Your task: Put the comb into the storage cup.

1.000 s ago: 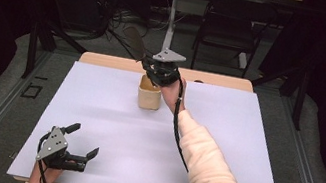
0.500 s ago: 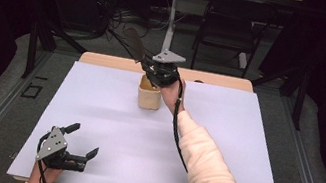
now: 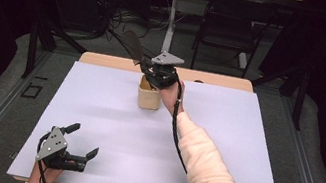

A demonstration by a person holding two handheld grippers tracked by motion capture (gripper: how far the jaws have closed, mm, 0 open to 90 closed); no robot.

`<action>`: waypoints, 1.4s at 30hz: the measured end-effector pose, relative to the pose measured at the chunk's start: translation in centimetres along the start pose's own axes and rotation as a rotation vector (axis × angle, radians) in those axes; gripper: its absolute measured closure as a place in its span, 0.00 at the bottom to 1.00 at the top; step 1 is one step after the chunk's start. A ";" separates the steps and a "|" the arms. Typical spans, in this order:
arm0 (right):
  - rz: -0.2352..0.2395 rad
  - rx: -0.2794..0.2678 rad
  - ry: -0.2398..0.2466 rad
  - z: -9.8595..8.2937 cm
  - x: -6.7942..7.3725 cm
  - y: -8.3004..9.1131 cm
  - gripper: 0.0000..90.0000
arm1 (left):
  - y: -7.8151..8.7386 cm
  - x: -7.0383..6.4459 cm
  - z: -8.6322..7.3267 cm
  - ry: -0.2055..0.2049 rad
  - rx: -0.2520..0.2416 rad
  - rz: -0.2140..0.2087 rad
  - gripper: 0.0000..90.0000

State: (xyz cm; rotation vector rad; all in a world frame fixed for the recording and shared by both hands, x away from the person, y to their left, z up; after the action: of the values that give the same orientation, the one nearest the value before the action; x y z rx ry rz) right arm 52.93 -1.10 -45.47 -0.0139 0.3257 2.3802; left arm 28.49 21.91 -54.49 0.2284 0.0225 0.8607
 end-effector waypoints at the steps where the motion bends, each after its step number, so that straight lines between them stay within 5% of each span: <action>1: 0.000 -0.002 -0.002 -0.1 0.0 0.0 0.80 | 0.0 0.0 0.0 0.002 0.000 0.000 0.01; 42: -0.015 0.036 -0.002 -1.4 -0.5 -0.4 0.80 | 0.0 -0.1 0.0 0.002 -0.003 0.002 0.01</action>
State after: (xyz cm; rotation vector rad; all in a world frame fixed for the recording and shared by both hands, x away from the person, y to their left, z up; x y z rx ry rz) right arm 53.49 -1.47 -46.92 0.0024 0.3666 2.3585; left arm 28.42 21.87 -54.44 0.2248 0.0223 0.8633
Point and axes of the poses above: each handheld gripper's, and its own axes: y roughly backward along the jaws, z roughly out of its top, x roughly to its left, the point moved 4 cm from there along -y, roughly forward along the jaws, and after that the axes turned 5 degrees about -x, right-handed, at the moved point
